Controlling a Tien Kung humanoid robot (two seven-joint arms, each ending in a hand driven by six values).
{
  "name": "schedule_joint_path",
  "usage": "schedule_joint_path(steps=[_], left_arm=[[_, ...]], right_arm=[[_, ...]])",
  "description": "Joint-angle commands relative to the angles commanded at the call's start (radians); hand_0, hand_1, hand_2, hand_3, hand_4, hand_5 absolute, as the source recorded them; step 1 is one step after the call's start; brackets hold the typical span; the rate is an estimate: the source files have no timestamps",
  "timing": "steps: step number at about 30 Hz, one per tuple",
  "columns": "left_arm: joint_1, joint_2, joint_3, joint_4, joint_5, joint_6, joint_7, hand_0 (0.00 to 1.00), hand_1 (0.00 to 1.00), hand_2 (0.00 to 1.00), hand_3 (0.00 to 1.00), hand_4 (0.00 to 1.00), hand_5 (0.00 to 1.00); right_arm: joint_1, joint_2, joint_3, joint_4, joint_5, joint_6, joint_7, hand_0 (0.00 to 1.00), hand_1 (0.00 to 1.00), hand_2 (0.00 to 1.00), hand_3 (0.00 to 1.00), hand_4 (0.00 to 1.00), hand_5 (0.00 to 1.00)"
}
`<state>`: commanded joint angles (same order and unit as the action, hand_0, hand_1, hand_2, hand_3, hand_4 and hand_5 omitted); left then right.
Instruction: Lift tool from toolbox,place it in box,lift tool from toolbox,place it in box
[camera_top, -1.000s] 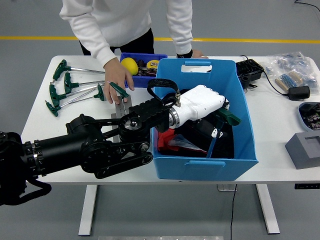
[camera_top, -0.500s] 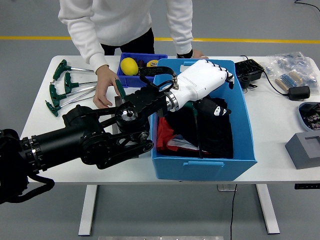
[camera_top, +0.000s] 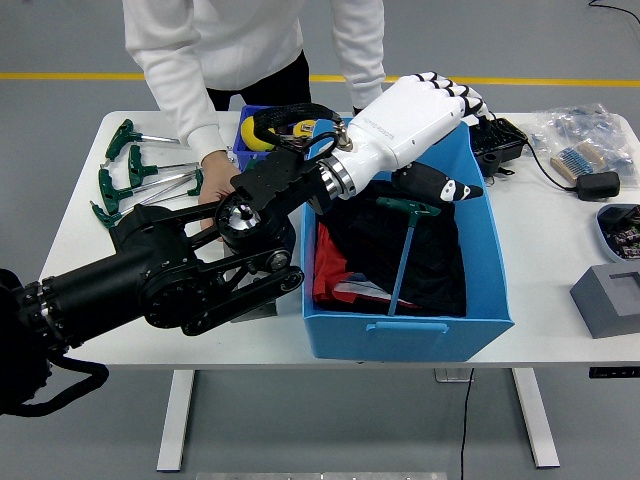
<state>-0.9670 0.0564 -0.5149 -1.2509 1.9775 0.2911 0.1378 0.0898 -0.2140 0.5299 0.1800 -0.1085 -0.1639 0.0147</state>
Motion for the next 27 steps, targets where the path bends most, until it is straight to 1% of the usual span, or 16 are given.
schedule_joint_path(steps=[3, 4, 7, 9, 10, 12, 14, 15, 16, 18, 20, 21, 22, 25, 27], left_arm=[[0.045, 0.026, -0.056, -0.042, -0.021, 0.001, 0.006, 0.664, 0.687, 0.74, 0.653, 0.939, 0.512], [0.069, 0.038, -0.084, -0.064, -0.022, -0.001, 0.013, 0.484, 0.629, 0.694, 0.649, 0.951, 0.527], [0.119, 0.054, -0.146, -0.104, -0.012, -0.01, 0.033, 0.484, 0.629, 0.694, 0.649, 0.951, 0.527], [0.162, 0.061, -0.197, -0.131, -0.013, -0.013, 0.044, 0.484, 0.629, 0.694, 0.649, 0.951, 0.527], [0.183, 0.065, -0.22, -0.144, -0.014, -0.014, 0.051, 0.368, 0.549, 0.642, 0.641, 0.95, 0.535], [0.22, 0.07, -0.26, -0.164, -0.025, -0.01, 0.069, 0.368, 0.549, 0.642, 0.641, 0.95, 0.535], [0.271, 0.075, -0.312, -0.185, -0.063, 0.009, 0.092, 0.368, 0.549, 0.642, 0.641, 0.95, 0.535], [0.297, 0.077, -0.339, -0.193, -0.091, 0.026, 0.104, 0.368, 0.549, 0.642, 0.641, 0.95, 0.535], [0.322, 0.08, -0.363, -0.201, -0.121, 0.043, 0.117, 0.307, 0.466, 0.563, 0.616, 0.917, 0.539], [0.373, 0.081, -0.408, -0.212, -0.188, 0.081, 0.143, 0.307, 0.466, 0.563, 0.616, 0.917, 0.539], [0.434, 0.082, -0.452, -0.221, -0.279, 0.139, 0.164, 0.307, 0.466, 0.563, 0.616, 0.917, 0.539], [0.459, 0.084, -0.462, -0.225, -0.318, 0.165, 0.169, 0.307, 0.466, 0.563, 0.616, 0.917, 0.539], [0.482, 0.086, -0.469, -0.228, -0.357, 0.189, 0.172, 0.297, 0.432, 0.546, 0.604, 0.838, 0.551], [0.552, 0.091, -0.483, -0.243, -0.484, 0.258, 0.171, 0.297, 0.432, 0.546, 0.604, 0.838, 0.551], [0.59, 0.09, -0.494, -0.252, -0.569, 0.292, 0.162, 0.297, 0.432, 0.546, 0.604, 0.838, 0.551]], right_arm=[[-0.002, 0.002, 0.002, 0.0, 0.001, 0.0, 0.0, 0.691, 0.65, 0.726, 0.593, 0.838, 0.762], [-0.003, 0.002, 0.001, 0.0, 0.003, 0.0, 0.001, 0.691, 0.65, 0.727, 0.593, 0.838, 0.762], [-0.004, 0.003, -0.003, 0.0, 0.004, 0.0, 0.002, 0.691, 0.65, 0.727, 0.593, 0.838, 0.762], [-0.004, 0.004, -0.002, 0.0, 0.003, 0.0, 0.003, 0.691, 0.65, 0.727, 0.593, 0.838, 0.762], [-0.004, 0.005, -0.001, 0.0, 0.003, -0.001, 0.003, 0.691, 0.651, 0.726, 0.592, 0.838, 0.762], [-0.004, 0.005, -0.002, 0.0, 0.003, 0.0, 0.004, 0.691, 0.651, 0.726, 0.592, 0.838, 0.762], [-0.005, 0.005, 0.001, 0.0, -0.001, -0.001, 0.004, 0.691, 0.651, 0.726, 0.592, 0.838, 0.762], [-0.005, 0.006, 0.004, 0.0, -0.001, -0.001, 0.004, 0.691, 0.651, 0.726, 0.592, 0.838, 0.762], [-0.005, 0.006, 0.003, 0.0, 0.002, -0.001, 0.005, 0.691, 0.65, 0.725, 0.592, 0.838, 0.762], [-0.006, 0.007, -0.001, 0.0, 0.008, -0.001, 0.007, 0.691, 0.65, 0.725, 0.592, 0.838, 0.762], [-0.007, 0.008, -0.001, 0.0, 0.01, -0.002, 0.008, 0.691, 0.65, 0.725, 0.592, 0.838, 0.762], [-0.008, 0.009, -0.002, 0.0, 0.013, -0.002, 0.009, 0.691, 0.65, 0.725, 0.592, 0.838, 0.762], [-0.009, 0.01, -0.005, 0.0, 0.016, -0.002, 0.009, 0.691, 0.648, 0.725, 0.591, 0.837, 0.762], [-0.01, 0.011, -0.011, 0.0, 0.02, -0.002, 0.011, 0.691, 0.648, 0.725, 0.591, 0.837, 0.762], [-0.011, 0.012, -0.019, 0.0, 0.025, -0.003, 0.011, 0.691, 0.648, 0.725, 0.591, 0.837, 0.762]])
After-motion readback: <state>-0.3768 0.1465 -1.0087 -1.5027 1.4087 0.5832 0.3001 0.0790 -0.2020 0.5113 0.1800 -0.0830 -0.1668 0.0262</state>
